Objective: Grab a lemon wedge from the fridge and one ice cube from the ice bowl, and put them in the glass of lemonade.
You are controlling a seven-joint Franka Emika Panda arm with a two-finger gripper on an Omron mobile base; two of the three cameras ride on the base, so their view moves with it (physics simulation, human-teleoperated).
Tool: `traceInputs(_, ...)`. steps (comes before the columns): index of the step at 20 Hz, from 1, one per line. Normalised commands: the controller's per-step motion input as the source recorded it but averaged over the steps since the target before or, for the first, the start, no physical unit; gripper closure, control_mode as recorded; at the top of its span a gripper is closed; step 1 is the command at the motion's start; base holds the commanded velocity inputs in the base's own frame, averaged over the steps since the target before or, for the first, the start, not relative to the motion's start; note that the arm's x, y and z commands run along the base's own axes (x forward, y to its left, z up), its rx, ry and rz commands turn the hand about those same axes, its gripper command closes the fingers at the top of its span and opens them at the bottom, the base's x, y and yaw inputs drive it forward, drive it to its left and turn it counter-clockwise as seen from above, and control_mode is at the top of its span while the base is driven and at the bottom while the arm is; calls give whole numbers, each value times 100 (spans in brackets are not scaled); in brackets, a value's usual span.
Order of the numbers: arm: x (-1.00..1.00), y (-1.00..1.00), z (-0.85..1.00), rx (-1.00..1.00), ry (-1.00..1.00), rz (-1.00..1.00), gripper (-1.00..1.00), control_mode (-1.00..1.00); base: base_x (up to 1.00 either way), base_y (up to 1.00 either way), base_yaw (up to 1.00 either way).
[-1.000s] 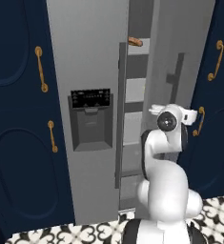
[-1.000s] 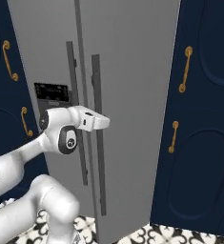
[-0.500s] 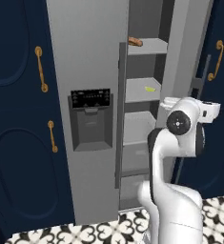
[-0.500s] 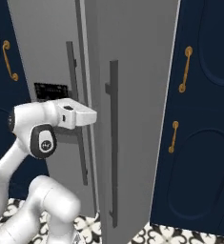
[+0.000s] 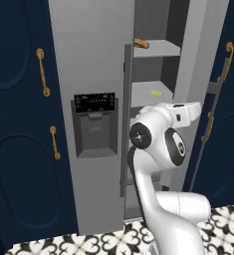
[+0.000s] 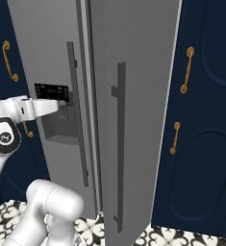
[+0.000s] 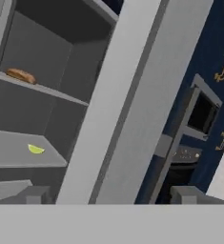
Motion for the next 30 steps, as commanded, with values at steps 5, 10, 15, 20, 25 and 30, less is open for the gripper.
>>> traceInputs(5, 62, 0, 0, 4, 1, 0, -100, -100, 0, 0, 0)
traceInputs(10, 89, -40, 0, 5, 16, 0, -100, -100, 0, 0, 0)
traceInputs(15, 69, -50, -1, 2, 10, 0, -100, -100, 0, 0, 0)
traceInputs(20, 14, -86, -5, 4, 11, -1, -100, -100, 0, 0, 0)
traceInputs(25, -2, -100, -6, 7, 14, -6, -100, -100, 0, 0, 0)
traceInputs(30, -12, -100, -17, 7, 13, -10, -100, -100, 0, 0, 0)
